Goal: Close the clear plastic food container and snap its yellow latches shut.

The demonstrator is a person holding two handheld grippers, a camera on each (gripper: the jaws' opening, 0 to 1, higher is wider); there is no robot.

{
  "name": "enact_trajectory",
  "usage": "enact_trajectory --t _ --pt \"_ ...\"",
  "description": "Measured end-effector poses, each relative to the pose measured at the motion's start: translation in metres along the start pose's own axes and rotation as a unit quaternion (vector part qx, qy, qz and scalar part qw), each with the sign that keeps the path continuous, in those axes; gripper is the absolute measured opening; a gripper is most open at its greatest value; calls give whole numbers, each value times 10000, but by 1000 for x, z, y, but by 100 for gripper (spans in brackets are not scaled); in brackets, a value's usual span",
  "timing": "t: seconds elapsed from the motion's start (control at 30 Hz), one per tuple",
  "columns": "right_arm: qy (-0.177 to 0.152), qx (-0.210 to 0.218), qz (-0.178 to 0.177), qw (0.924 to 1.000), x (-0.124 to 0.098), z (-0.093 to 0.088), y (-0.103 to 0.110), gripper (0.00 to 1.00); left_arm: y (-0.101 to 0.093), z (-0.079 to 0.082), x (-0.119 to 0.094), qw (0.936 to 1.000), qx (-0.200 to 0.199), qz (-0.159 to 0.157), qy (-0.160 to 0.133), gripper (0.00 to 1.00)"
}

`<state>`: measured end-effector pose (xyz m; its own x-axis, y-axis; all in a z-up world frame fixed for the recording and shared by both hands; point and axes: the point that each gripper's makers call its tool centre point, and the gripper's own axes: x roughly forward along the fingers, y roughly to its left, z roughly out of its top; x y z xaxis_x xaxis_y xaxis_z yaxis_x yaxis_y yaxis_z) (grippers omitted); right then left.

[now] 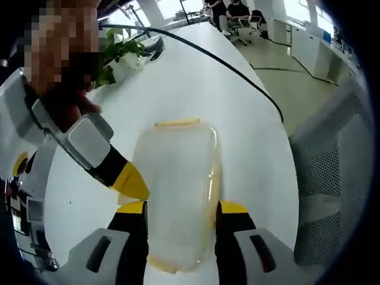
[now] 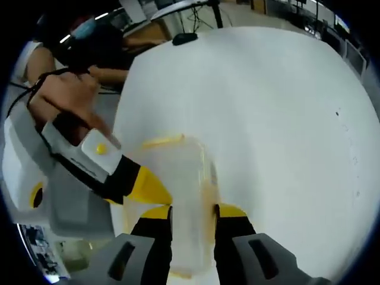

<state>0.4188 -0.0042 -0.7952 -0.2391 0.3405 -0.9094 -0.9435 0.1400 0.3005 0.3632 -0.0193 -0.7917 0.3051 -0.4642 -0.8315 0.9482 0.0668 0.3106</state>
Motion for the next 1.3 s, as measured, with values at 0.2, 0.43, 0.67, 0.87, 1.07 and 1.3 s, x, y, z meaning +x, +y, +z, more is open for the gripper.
enact_trajectory --t 0.2,0.43,0.67,0.87,1.07,1.3 --pt "-56 -48 -56 10000 0 1 0 24 2 -3 -1 10000 50 43 -69 42" --pt "-93 -50 -39 9999 0 -2 -1 24 3 -2 0 9999 65 74 -82 44" --pt "-294 53 -98 9995 -3 -4 -1 26 1 0 1 9998 104 126 -149 45" --pt "-391 146 -259 9988 -4 -5 -1 26 2 0 1 9999 95 29 -70 45" --pt "-489 200 -353 9980 -5 -5 -2 26 1 1 1 9999 98 -35 -88 46" --pt "-426 132 -600 9972 -5 -3 -1 26 1 1 -1 9996 39 -215 -188 46"
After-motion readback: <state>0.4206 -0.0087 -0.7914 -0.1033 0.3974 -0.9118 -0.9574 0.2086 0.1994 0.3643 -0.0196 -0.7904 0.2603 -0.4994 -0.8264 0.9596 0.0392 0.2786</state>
